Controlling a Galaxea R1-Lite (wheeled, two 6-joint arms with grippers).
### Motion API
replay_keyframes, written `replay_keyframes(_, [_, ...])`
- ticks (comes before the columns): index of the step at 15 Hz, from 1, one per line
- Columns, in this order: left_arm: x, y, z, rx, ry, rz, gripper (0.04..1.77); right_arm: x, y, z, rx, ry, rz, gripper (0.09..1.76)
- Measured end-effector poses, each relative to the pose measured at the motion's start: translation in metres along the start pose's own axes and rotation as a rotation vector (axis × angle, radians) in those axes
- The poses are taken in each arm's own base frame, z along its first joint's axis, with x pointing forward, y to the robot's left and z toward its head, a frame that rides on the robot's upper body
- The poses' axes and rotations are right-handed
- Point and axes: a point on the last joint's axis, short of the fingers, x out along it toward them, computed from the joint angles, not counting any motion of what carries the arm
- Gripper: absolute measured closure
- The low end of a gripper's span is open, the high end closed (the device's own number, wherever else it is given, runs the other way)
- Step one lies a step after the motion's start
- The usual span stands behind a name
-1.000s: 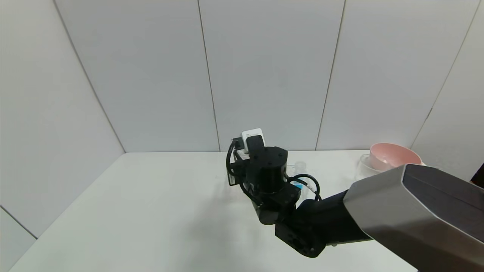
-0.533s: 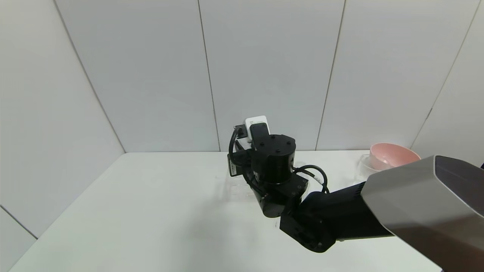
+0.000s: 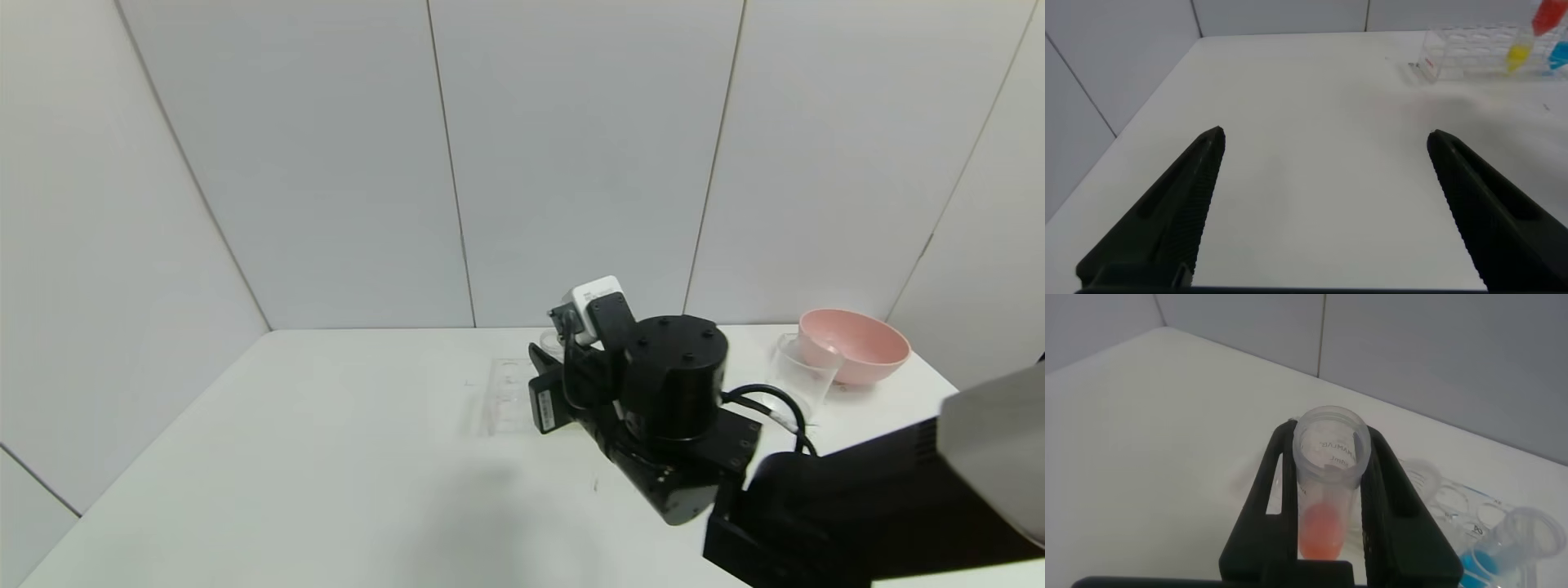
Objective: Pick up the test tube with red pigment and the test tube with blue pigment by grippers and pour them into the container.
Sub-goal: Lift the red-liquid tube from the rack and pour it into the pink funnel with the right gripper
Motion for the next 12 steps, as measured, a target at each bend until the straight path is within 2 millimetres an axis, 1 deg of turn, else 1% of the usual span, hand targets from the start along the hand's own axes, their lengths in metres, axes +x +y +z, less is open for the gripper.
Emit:
replay_keyframes(2, [0.000,0.000,0.000,0.000,0.000,0.000,0.05,-0.032,-0.017,0.001,-0.007,0.024,0.068,1.35])
replay_keyframes(4, [0.000,0.000,0.000,0.000,0.000,0.000,0.05,-0.065,-0.041,0.005,-0.006,0.041,0.127,1.35])
replay_keyframes(6, [0.000,0.000,0.000,0.000,0.000,0.000,0.05,-0.098,-0.077,0.010,-0.003,0.049,0.164,1.35])
replay_keyframes(7, [0.000,0.000,0.000,0.000,0.000,0.000,0.05,-0.114,-0.100,0.011,-0.003,0.059,0.166,1.35])
replay_keyframes(9, [0.000,0.000,0.000,0.000,0.000,0.000,0.05,-0.141,-0.142,0.013,0.010,0.083,0.160,1.35])
replay_keyframes(12, [0.000,0.000,0.000,0.000,0.000,0.000,0.05,-0.183,-0.198,0.018,0.055,0.095,0.144,1.35])
